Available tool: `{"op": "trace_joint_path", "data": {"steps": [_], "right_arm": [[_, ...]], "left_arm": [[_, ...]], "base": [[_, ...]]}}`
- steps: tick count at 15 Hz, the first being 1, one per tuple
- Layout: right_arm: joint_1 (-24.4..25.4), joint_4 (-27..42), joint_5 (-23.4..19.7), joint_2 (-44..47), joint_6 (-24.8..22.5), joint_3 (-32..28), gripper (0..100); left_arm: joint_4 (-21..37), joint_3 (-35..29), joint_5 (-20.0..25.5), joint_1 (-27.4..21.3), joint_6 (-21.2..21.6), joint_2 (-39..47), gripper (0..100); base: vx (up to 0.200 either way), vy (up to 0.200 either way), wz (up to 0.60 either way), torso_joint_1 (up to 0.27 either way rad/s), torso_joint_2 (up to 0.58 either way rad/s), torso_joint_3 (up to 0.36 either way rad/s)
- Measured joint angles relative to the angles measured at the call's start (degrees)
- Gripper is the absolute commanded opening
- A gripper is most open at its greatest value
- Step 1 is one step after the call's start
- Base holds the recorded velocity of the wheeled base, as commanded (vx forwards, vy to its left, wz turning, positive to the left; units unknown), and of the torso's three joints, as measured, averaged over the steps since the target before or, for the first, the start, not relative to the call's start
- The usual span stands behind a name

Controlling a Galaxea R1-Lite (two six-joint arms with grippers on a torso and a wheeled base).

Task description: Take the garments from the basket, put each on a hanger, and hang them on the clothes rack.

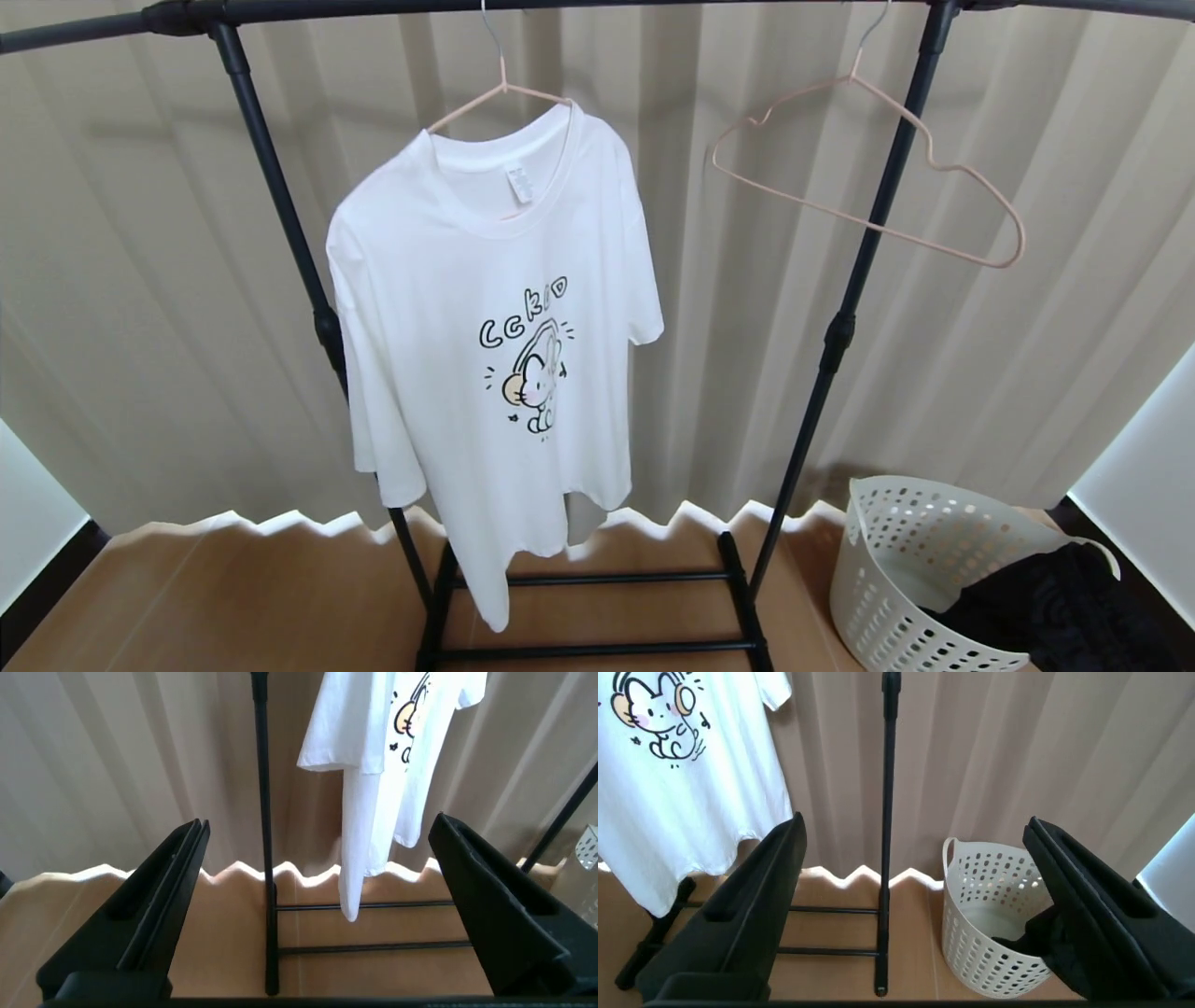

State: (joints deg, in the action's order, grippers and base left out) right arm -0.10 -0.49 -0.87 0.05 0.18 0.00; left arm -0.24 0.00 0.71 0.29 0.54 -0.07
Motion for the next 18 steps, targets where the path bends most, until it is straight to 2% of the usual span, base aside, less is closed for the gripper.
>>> {"op": "trace_joint_path", "data": {"steps": [6, 12, 16, 18], "right_arm": [[0.0, -0.09, 0.0, 0.0, 0.06, 0.0, 100], [0.0, 0.02, 0.0, 0.0, 0.35, 0.0, 100], [0.0, -0.11, 0.0, 0.0, 0.33, 0.0, 100], [0.0, -0.13, 0.0, 0.0, 0.3, 0.0, 100]], "left_arm": [[0.02, 0.0, 0.07, 0.04, 0.06, 0.0, 100], [0.13, 0.0, 0.0, 0.04, 0.0, 0.0, 100], [0.0, 0.0, 0.07, 0.04, 0.06, 0.0, 100], [-0.02, 0.0, 0.09, 0.01, 0.06, 0.0, 100]], "base": [[0.0, 0.0, 0.0, -0.117, 0.47, 0.347], [0.0, 0.0, 0.0, -0.047, 0.43, 0.377], [0.0, 0.0, 0.0, -0.003, 0.08, 0.088], [0.0, 0.0, -0.6, 0.0, 0.01, 0.022]]}}
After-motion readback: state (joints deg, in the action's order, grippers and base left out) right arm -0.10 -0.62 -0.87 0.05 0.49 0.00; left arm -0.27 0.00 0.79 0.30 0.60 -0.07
